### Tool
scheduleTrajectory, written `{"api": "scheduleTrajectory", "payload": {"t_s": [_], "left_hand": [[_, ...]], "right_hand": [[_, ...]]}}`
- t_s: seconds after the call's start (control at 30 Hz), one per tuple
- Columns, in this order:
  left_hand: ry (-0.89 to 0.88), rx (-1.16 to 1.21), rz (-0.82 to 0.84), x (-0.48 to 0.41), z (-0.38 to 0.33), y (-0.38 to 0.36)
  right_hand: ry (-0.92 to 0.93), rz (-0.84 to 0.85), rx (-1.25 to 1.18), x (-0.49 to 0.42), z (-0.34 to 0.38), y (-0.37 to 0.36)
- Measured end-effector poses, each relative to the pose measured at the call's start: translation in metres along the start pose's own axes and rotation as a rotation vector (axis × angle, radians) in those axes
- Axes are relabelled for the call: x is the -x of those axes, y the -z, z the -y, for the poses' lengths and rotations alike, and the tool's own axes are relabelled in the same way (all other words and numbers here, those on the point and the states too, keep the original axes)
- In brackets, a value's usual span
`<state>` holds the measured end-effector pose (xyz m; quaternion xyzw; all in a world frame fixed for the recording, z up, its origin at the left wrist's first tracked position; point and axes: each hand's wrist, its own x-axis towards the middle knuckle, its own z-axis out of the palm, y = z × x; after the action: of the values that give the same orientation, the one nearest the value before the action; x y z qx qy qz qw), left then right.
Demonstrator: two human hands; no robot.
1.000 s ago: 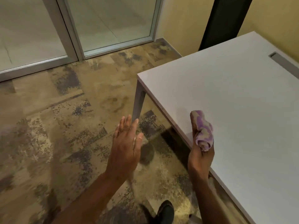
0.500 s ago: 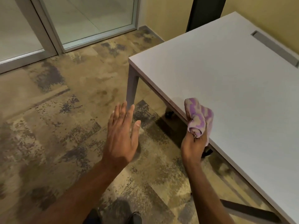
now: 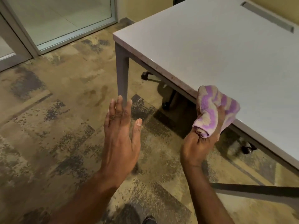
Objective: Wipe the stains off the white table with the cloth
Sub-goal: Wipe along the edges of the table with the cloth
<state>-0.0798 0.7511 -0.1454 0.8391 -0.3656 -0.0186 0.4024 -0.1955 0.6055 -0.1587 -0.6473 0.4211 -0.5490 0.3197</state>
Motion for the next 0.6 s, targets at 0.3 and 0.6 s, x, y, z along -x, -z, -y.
{"api": "scheduleTrajectory", "payload": {"t_s": [0.3, 0.6], "left_hand": [[-0.131, 0.062, -0.016, -0.011, 0.034, -0.028], [-0.200, 0.101, -0.023, -0.037, 0.044, -0.034]], "right_hand": [[0.264, -0.174, 0.127, -0.004, -0.031, -0.037], [0.294, -0.265, 0.390, -0.005, -0.049, -0.055]]}}
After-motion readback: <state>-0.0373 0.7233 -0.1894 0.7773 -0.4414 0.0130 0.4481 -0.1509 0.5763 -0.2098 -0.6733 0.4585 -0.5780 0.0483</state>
